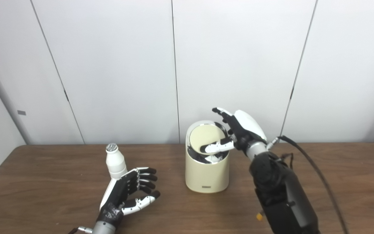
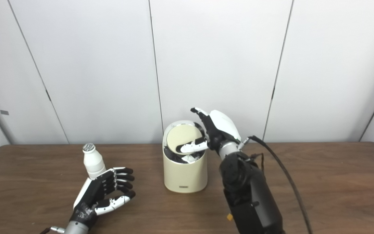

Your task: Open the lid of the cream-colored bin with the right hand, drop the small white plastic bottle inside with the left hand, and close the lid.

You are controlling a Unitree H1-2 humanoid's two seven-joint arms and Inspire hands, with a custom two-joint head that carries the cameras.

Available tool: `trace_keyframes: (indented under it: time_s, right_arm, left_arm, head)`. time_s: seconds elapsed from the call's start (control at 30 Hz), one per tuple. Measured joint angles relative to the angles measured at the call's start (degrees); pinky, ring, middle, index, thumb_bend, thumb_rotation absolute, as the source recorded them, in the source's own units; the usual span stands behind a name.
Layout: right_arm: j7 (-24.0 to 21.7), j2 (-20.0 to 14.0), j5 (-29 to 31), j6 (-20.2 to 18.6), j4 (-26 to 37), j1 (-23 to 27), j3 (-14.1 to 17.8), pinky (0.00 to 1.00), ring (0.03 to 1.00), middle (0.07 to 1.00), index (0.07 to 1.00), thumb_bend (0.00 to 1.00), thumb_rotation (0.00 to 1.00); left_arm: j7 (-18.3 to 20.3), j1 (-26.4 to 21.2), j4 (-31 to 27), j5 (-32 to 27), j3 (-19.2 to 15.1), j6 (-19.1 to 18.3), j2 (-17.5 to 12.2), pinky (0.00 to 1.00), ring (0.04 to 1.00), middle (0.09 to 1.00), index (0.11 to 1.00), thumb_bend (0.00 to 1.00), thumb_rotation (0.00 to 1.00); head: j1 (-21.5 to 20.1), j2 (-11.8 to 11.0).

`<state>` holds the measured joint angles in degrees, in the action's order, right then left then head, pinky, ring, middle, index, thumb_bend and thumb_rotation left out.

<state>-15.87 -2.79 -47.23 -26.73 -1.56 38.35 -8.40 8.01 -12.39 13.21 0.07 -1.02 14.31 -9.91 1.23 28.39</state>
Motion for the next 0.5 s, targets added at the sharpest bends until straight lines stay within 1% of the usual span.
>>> trace_keyframes:
  time_s: [0.1, 0.17, 0.3, 0.33, 0.4, 0.5]
  right_arm:
    - [0.9, -0.2, 1.9, -0.1, 2.0, -1.5, 1.3, 0.64, 0.840, 0.891, 0.871, 0.83, 0.35]
    - [1.4, -0.1, 3.1, -0.2, 3.5, -2.1, 2.4, 0.62, 0.810, 0.888, 0.871, 0.78, 0.31]
    - [4.1, 0.3, 8.1, 0.1, 6.5, -4.0, 4.8, 0.60, 0.782, 0.859, 0.861, 0.75, 0.28]
    - [5.1, 0.4, 9.6, 0.2, 6.9, -5.0, 5.5, 0.60, 0.775, 0.840, 0.856, 0.71, 0.32]
    - [6.7, 0.4, 13.0, 1.5, 7.8, -7.7, 6.9, 0.61, 0.774, 0.826, 0.851, 0.66, 0.36]
    - [8.6, 0.4, 18.4, 4.3, 7.8, -12.6, 8.8, 0.61, 0.773, 0.824, 0.850, 0.63, 0.37]
  left_arm:
    - [0.0, 0.0, 0.0, 0.0, 0.0, 0.0, 0.0, 0.54, 0.585, 0.649, 0.688, 0.58, 0.00]
    - [0.0, 0.0, 0.0, 0.0, 0.0, 0.0, 0.0, 0.54, 0.583, 0.648, 0.687, 0.58, 0.00]
    - [0.1, 0.0, 0.0, -0.1, 0.1, 0.0, 0.0, 0.55, 0.584, 0.651, 0.689, 0.58, 0.00]
    - [0.1, 0.0, 0.0, -0.1, 0.1, 0.0, 0.0, 0.54, 0.583, 0.651, 0.688, 0.58, 0.00]
    - [0.0, 0.0, 0.0, -0.1, 0.1, 0.0, 0.0, 0.53, 0.582, 0.650, 0.687, 0.58, 0.00]
    - [0.0, 0.0, 0.0, 0.0, 0.1, 0.0, 0.0, 0.53, 0.582, 0.649, 0.686, 0.58, 0.00]
  head:
    - [0.0, 0.0]
    - [0.0, 0.0]
    - [0.0, 0.0]
    - [-0.2, 0.1]
    - [-0.2, 0.1]
    - [-0.1, 0.3]
